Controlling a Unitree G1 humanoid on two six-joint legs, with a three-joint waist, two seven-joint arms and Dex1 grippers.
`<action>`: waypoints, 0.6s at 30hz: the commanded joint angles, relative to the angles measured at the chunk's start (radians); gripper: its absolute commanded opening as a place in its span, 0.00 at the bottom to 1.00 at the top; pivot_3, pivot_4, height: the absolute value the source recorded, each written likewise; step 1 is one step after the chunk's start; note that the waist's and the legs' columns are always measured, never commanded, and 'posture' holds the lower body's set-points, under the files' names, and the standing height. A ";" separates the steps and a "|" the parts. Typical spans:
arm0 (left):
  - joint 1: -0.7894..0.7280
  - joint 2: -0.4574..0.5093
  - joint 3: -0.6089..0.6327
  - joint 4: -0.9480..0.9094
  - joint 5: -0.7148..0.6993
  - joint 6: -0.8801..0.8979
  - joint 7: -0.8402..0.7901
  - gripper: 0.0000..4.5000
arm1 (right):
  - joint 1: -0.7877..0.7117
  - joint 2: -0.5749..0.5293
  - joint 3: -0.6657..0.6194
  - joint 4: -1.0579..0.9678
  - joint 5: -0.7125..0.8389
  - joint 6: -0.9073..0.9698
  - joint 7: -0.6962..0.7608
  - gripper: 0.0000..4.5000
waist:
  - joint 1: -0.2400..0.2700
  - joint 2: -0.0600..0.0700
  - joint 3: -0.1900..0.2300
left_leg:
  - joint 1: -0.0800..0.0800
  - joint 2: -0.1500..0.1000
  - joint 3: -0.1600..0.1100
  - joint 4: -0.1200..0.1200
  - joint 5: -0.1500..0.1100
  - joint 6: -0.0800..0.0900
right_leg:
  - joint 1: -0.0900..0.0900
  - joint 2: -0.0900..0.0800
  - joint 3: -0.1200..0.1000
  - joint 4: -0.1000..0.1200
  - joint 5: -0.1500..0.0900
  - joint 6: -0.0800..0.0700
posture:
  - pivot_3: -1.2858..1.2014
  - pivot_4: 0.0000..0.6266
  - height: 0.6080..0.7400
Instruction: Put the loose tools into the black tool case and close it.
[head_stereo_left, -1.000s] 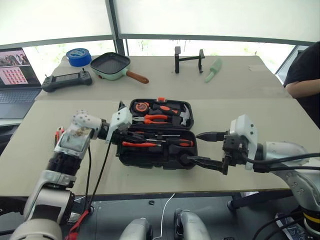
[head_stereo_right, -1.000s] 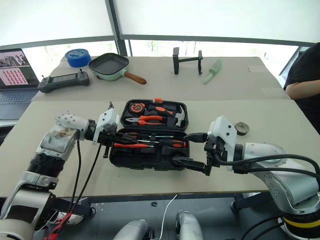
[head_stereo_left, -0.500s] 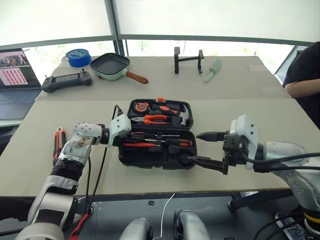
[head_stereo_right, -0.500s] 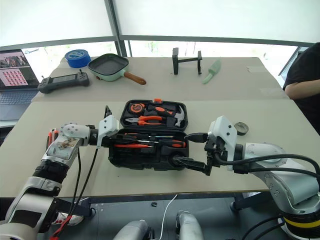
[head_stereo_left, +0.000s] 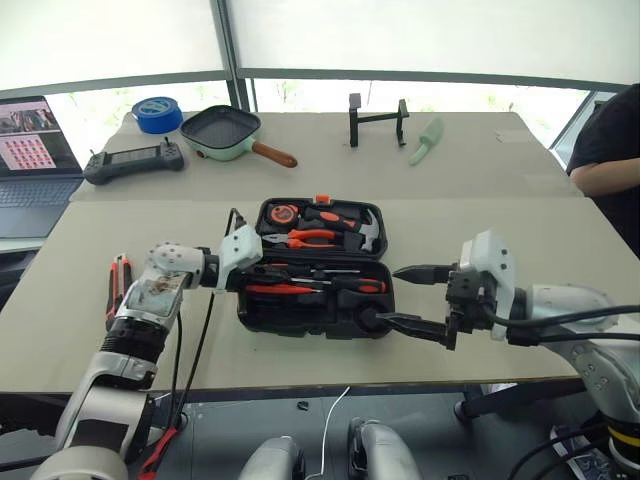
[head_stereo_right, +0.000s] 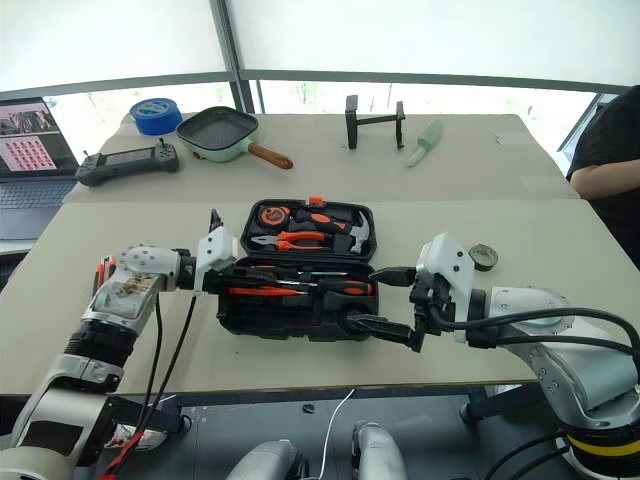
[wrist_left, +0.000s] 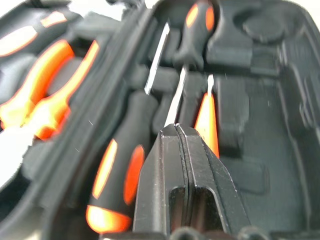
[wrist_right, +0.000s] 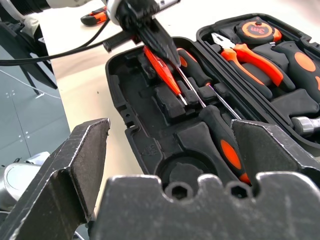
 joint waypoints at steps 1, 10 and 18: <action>0.029 0.038 0.023 -0.091 -0.025 0.018 -0.013 0.01 | -0.017 0.001 -0.009 -0.009 0.000 -0.023 -0.001 1.00 | -0.001 0.000 0.000 | 0.000 0.000 0.000 0.000 0.000 0.000 | 0.000 0.000 0.000 0.000 0.000 0.000 | 0.52 0.24 1.00; 0.092 0.038 -0.017 -0.037 0.040 -0.065 0.022 0.01 | -0.015 -0.004 -0.011 -0.006 0.000 -0.026 0.005 1.00 | 0.006 0.000 0.000 | 0.000 0.000 0.000 0.000 0.000 0.000 | 0.000 0.000 0.000 0.000 0.000 0.000 | 0.52 0.24 1.00; 0.080 -0.026 -0.049 0.055 0.082 -0.137 0.064 0.01 | -0.021 -0.006 -0.012 -0.008 0.004 -0.023 0.006 1.00 | 0.010 0.000 -0.002 | 0.002 0.000 0.000 0.000 0.000 0.000 | 0.002 0.000 0.000 0.000 0.000 0.000 | 0.52 0.24 1.00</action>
